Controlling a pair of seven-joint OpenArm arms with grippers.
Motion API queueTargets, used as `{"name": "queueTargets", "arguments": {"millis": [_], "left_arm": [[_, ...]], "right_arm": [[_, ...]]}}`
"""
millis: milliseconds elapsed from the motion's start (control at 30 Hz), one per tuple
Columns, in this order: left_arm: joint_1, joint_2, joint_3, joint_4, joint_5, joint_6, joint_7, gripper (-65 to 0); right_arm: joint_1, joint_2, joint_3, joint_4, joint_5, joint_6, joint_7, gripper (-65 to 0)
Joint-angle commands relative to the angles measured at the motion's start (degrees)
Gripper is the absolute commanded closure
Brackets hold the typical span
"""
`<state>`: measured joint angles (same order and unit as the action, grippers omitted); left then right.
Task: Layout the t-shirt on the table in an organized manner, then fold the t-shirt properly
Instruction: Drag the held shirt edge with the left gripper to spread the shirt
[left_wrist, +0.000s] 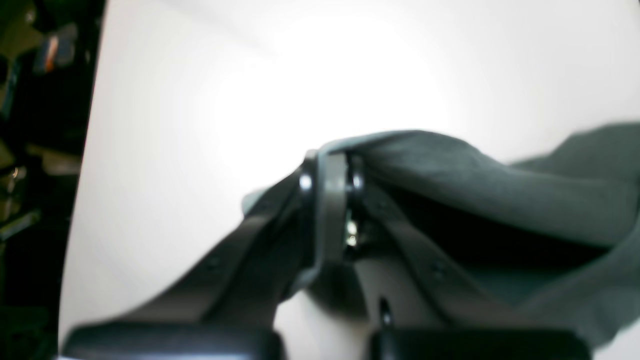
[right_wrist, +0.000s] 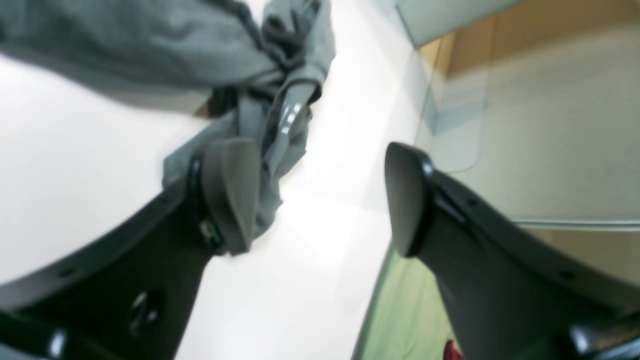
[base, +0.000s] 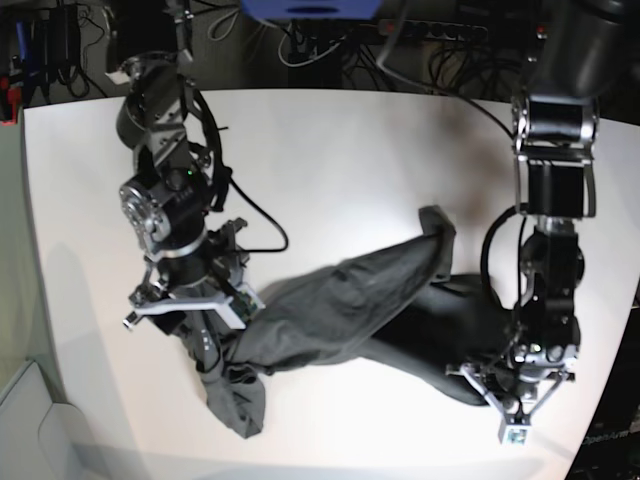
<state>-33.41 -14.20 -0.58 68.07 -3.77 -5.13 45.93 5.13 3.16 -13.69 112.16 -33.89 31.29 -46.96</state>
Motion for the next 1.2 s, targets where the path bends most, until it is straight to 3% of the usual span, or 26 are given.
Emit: {"name": "queueTargets", "arguments": {"millis": [0,267,333,400,467,600,667,733,1067,1167], "left_arm": [[-3.29,-0.09,-0.17,-2.53,0.30,0.42,-2.90,-0.9],[-13.40,0.61,-0.26,-32.25,0.21,0.51,-21.62,-1.4],[-14.20,1.05,-0.26,-36.56,0.21,0.51,-26.37,-1.5],[-14.20,1.05,-0.26,-36.91,0.21,0.51,-27.25,-4.2],[-14.11,1.05,-0.43,-36.91,-0.23,0.51,-27.25,-14.8],[-13.67,1.14,-0.26,-35.85,-0.32,0.16,-27.25,-51.1],[-11.47,1.14,-0.26,-33.30,-0.32,-0.02,-27.16,-65.0],[-8.83,1.14,-0.26,-28.73,-0.32,-0.02,-25.84,-65.0],[10.77,2.64,-0.08,1.51,0.03,-0.11,-8.17,-65.0],[17.01,2.64,0.27,9.42,0.21,-0.19,-5.62,-65.0]], "right_arm": [[0.37,-0.13,-0.15,1.12,-0.26,-0.56,0.94,-40.4],[-3.41,0.05,0.29,3.05,-0.26,-0.56,0.94,-40.4],[-4.03,0.05,0.29,3.05,-0.26,-0.56,0.94,-40.4],[-4.99,0.05,0.29,3.40,-0.35,-0.56,0.94,-40.4],[-5.70,0.05,0.29,3.67,-0.35,-0.56,0.94,-40.4],[-5.96,-0.04,0.29,3.75,-0.35,-0.56,0.94,-40.4],[-5.96,-0.04,0.29,3.75,-0.35,-0.56,0.94,-40.4],[-5.96,-0.13,0.29,3.75,-0.35,-0.56,0.94,-40.4],[-5.61,-0.21,-0.06,3.75,-0.35,-0.56,1.03,-40.4],[-5.43,-0.21,0.29,3.75,-0.35,-0.56,1.20,-40.4]]}}
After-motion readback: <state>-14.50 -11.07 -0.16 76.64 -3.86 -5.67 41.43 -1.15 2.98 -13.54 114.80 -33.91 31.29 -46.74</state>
